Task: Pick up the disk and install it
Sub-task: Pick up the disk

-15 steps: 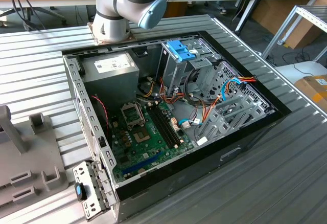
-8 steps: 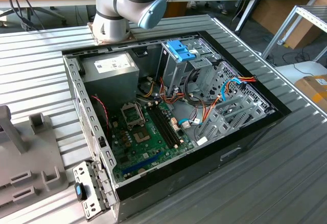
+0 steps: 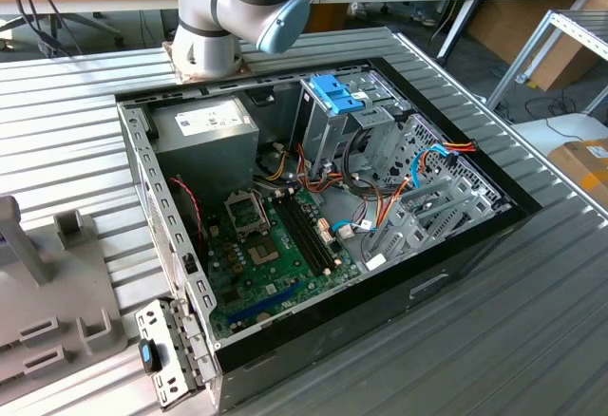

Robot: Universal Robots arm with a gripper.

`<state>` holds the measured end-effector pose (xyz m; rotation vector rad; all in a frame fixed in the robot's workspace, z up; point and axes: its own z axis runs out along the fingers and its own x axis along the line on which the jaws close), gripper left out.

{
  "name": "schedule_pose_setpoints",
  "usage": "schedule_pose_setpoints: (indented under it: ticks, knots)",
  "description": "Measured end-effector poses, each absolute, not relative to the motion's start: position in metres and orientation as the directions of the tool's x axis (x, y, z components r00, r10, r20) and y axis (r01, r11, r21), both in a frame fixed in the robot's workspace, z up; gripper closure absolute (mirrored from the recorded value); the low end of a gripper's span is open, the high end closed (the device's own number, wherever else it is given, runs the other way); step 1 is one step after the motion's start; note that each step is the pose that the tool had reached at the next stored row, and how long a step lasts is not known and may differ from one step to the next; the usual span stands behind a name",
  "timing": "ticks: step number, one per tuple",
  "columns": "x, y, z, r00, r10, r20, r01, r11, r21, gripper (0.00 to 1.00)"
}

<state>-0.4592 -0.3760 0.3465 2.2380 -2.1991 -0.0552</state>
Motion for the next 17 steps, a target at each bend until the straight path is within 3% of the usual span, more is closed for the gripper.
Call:
schedule_pose_setpoints:
  ticks: [17]
  knots:
    - [-0.459,-0.376,0.392,0.017,-1.0,-0.025,-0.999,-0.018,0.027,0.64]
